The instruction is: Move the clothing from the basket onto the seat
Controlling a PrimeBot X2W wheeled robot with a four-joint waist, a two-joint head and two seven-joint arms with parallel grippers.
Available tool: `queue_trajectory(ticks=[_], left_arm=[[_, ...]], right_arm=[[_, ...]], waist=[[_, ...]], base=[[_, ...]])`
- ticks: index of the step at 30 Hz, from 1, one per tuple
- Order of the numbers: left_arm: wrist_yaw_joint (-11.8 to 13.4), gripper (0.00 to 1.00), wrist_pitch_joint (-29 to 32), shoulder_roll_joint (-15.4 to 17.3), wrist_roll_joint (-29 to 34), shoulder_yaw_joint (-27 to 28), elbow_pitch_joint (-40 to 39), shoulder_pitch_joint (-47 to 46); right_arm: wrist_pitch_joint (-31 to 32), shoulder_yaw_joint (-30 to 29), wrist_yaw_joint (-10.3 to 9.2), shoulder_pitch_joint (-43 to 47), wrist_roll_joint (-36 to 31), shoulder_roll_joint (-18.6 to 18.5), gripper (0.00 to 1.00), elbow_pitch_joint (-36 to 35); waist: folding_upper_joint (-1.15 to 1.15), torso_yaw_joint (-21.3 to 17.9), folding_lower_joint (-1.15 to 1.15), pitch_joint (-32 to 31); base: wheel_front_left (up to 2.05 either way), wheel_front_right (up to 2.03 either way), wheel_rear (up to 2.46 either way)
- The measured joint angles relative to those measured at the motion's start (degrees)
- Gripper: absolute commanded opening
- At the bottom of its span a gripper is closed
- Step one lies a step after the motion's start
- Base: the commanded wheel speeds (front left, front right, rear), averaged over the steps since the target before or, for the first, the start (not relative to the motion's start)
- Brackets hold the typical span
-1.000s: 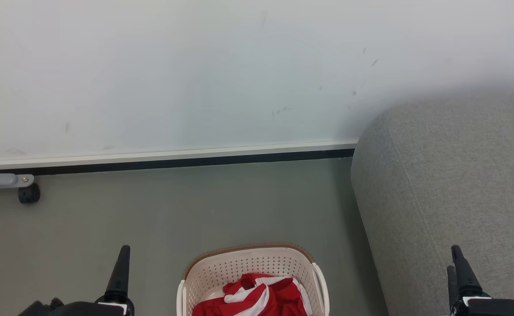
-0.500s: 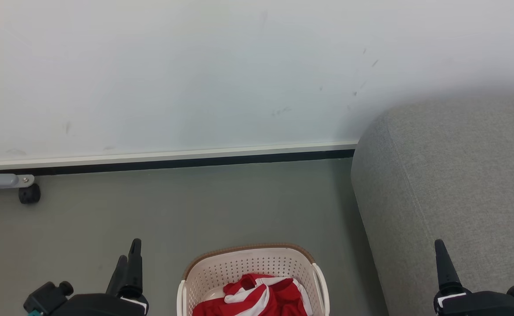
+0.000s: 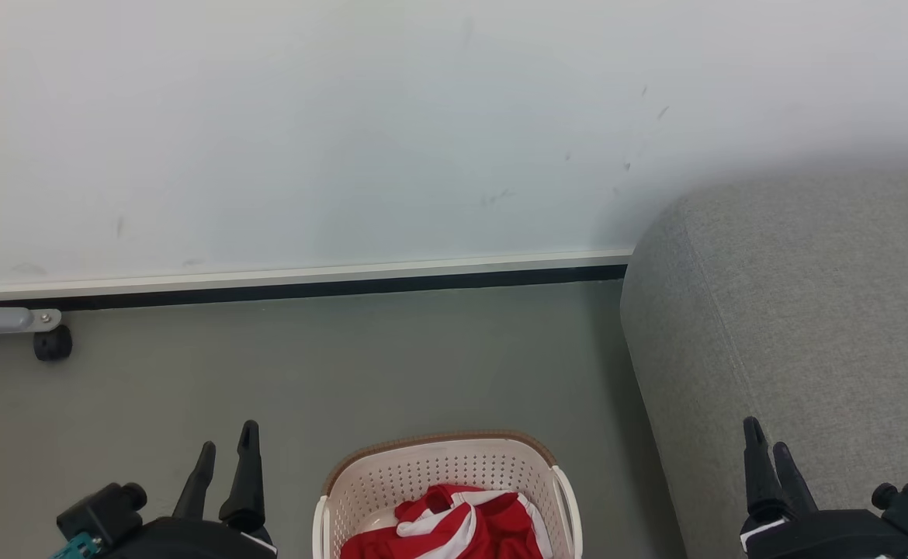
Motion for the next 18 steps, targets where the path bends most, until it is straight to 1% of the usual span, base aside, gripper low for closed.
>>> queue_trajectory(ticks=[1, 2, 6, 9, 10, 12, 18], left_arm=[[0.00, 1.00, 0.00, 0.00, 0.00, 0.00, 0.00, 0.00], [0.29, 1.00, -0.49, 0.13, 2.24, -0.27, -0.05, 0.02], [0.90, 1.00, -1.37, 0.36, 6.00, -0.81, -0.12, 0.06], [1.02, 1.00, -1.67, 0.56, 7.49, -0.85, -0.21, 0.11], [1.46, 1.00, -2.14, 0.70, 9.60, -0.89, -0.29, 0.15], [1.47, 1.00, -2.45, 0.78, 10.22, -0.90, -0.33, 0.23], [2.50, 1.00, -3.53, 0.83, 15.27, -0.90, -0.56, 0.79]], right_arm=[[0.00, 0.00, 0.00, 0.00, 0.00, 0.00, 1.00, 0.00], [-0.52, 0.48, -0.33, 0.06, -1.88, -0.07, 1.00, -0.13], [-1.45, 1.40, -0.88, 0.46, -5.35, -0.21, 1.00, -0.37], [-1.82, 1.85, -1.18, 0.69, -6.80, -0.25, 1.00, -0.57], [-2.19, 2.20, -1.37, 0.85, -8.51, -0.37, 1.00, -0.66], [-2.49, 2.37, -1.41, 0.97, -9.38, -0.45, 1.00, -0.74], [-3.61, 3.48, -2.37, 1.18, -14.03, -0.92, 1.00, -1.22]], waist=[[0.00, 0.00, 0.00, 0.00], [0.00, -0.01, 0.00, -0.01], [0.00, -0.04, 0.00, -0.08], [0.00, -0.06, 0.00, -0.14], [0.00, -0.07, 0.00, -0.21], [0.00, -0.08, 0.00, -0.25], [0.00, -0.09, 0.00, -0.51]], base=[[0.00, 0.00, 0.00], [0.00, 0.00, 0.00], [0.00, 0.00, 0.00], [0.00, 0.00, 0.00], [0.00, 0.00, 0.00], [0.00, 0.00, 0.00], [0.00, 0.00, 0.00]])
